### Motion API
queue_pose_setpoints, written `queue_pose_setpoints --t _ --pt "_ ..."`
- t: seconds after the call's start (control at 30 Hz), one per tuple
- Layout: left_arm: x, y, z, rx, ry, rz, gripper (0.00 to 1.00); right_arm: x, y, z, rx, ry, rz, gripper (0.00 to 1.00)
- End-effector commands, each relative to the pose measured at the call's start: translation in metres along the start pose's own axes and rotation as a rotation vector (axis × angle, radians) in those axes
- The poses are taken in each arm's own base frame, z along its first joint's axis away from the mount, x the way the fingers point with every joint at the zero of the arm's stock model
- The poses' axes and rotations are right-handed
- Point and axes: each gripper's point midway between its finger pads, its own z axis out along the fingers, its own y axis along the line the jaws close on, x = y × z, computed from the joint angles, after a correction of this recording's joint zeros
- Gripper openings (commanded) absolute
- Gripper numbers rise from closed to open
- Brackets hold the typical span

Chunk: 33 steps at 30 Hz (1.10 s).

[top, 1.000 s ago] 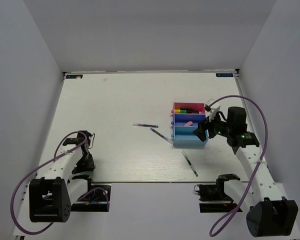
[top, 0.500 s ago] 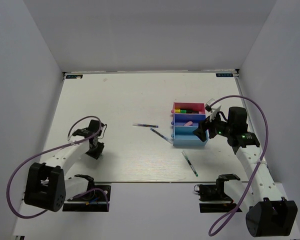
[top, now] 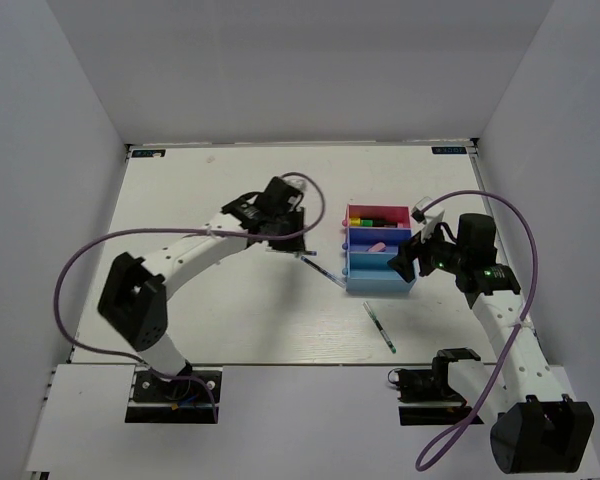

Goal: Sort the stationery into containers
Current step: Place the stationery in the storage box.

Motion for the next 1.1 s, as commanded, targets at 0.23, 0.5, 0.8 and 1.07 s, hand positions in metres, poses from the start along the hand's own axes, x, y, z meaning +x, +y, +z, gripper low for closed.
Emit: queue_pose_setpoints --t 0.23,0.5,0.8,1.07 --pt "-0.033 -0.168 -0.004 0.484 0.012 0.747 0.00 -0.003 -0.025 -0.009 0.137 -0.011 -0.034 0.76" --pt "-0.037 -0.192 0.022 0.623 -0.052 0.933 0.00 -0.007 -0.032 -0.015 0.180 -0.030 -0.061 0.61" --pt "-0.046 -0.199 0.069 0.647 -0.096 0.866 0.00 -0.005 -0.034 -0.016 0.186 -0.025 -0.057 0.00" --pt "-0.053 -0.191 0.103 0.593 -0.114 0.838 0.00 -0.003 -0.033 -0.016 0.171 -0.027 -0.046 0.00"
